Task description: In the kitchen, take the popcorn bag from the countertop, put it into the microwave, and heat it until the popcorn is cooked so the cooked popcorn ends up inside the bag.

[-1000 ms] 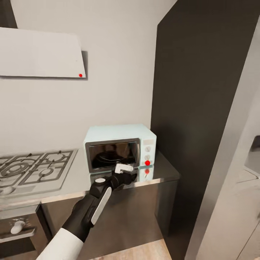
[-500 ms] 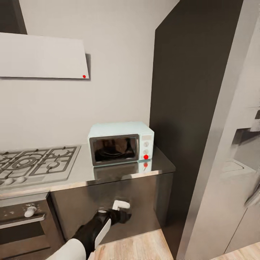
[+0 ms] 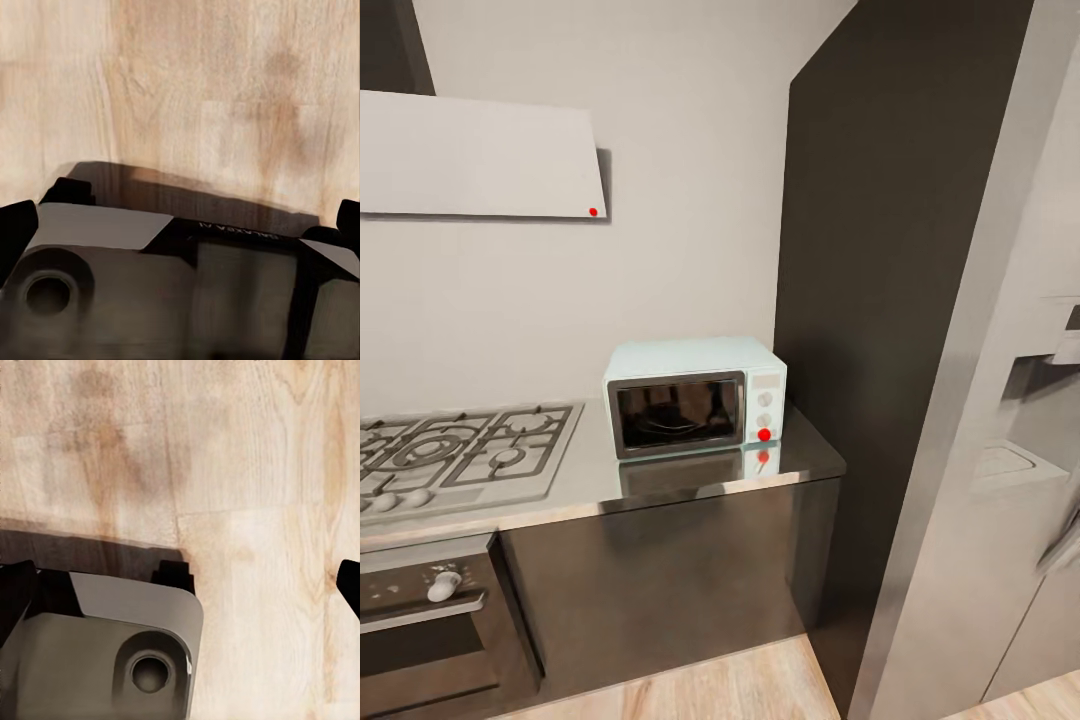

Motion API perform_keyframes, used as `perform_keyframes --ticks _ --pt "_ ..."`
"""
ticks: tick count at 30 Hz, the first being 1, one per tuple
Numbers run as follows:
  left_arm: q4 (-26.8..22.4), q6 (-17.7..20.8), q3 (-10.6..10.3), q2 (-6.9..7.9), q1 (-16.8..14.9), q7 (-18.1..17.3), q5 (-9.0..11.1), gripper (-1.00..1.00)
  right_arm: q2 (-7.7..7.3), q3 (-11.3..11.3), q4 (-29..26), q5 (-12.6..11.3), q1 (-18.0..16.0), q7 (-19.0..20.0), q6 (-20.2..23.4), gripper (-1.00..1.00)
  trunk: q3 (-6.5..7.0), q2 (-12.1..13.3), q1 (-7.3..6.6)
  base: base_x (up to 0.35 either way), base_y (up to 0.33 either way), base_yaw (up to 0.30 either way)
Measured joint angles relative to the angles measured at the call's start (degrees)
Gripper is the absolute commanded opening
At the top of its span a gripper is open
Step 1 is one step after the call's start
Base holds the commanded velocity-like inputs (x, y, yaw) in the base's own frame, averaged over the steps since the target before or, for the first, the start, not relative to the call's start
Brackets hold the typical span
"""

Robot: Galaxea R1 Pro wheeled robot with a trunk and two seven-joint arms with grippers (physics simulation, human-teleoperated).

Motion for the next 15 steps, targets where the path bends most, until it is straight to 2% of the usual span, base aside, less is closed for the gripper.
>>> perform_keyframes --ticks 3,4,9,15 --pt "-0.04 -0.79 0.00 1.23 1.16 0.02 5.23 1.00 0.14 0.03 0.00 0.00 0.00 0.01 0.02 1.00 0.01 0.00 0.00 0.000 0.000 0.000" --pt "-0.09 -0.97 -0.06 1.45 1.33 0.02 6.33 1.00 0.12 0.05 0.00 0.00 0.00 0.04 0.04 1.00 0.01 0.00 0.00 0.000 0.000 0.000" --pt "-0.16 -1.28 -0.10 1.59 1.45 0.03 6.96 1.00 0.31 0.07 0.00 0.45 0.00 0.13 0.11 1.00 0.01 0.00 0.00 0.000 0.000 0.045" --pt "-0.17 -1.29 -0.11 1.44 1.47 0.04 6.91 1.00 0.32 0.00 0.05 0.10 -0.01 0.08 -0.04 1.00 0.01 0.00 0.00 0.000 0.000 0.244"
